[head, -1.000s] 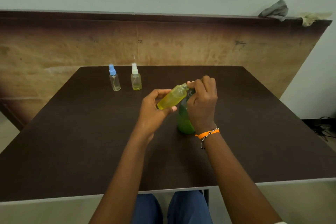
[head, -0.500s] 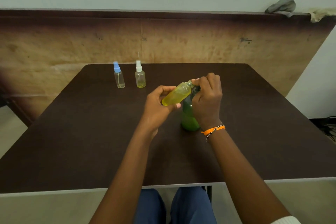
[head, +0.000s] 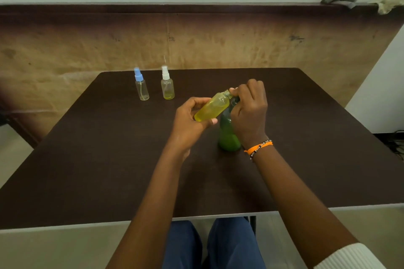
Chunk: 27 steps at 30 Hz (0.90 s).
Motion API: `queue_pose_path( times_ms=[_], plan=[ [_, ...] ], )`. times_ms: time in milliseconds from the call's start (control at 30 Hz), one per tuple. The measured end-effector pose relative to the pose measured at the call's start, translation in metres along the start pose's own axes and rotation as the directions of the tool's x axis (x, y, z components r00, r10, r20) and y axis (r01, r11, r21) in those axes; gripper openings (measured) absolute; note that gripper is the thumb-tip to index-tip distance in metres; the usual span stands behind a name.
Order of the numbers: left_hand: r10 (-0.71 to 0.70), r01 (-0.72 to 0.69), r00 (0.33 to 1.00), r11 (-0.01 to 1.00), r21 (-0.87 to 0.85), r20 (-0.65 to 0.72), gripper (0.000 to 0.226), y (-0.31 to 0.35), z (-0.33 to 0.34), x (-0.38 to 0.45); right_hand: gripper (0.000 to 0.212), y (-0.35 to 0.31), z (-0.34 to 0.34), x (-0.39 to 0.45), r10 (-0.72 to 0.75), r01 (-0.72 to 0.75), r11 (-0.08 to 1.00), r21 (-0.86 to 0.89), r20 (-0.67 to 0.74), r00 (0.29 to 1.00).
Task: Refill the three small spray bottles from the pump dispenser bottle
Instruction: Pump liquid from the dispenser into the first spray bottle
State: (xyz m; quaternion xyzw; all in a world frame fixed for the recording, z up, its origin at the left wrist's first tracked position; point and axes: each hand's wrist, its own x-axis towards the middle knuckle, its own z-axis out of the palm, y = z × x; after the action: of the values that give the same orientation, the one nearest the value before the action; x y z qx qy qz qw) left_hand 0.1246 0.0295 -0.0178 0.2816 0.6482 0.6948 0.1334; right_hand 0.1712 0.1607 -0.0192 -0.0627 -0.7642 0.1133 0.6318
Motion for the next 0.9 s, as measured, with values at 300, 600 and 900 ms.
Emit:
queue_pose_path(
  times_ms=[300,600,900],
  plan=[
    [0.016,-0.016,1.000,1.000,-0.011,-0.002,0.043,0.008,-0.001,-0.002,0.022,-0.008,-0.004,0.008,0.056,-0.058,0.998,0.039,0.066,0.996],
    [-0.006,0.006,1.000,1.000,-0.029,-0.005,0.043,-0.005,0.001,-0.004,0.028,-0.005,0.003,-0.005,0.052,-0.051,0.998,0.037,-0.028,0.998],
    [0.004,-0.003,1.000,1.000,-0.031,0.013,0.043,0.004,0.000,-0.003,0.027,-0.002,-0.001,0.002,0.031,-0.030,0.996,0.082,-0.011,0.999]
  ],
)
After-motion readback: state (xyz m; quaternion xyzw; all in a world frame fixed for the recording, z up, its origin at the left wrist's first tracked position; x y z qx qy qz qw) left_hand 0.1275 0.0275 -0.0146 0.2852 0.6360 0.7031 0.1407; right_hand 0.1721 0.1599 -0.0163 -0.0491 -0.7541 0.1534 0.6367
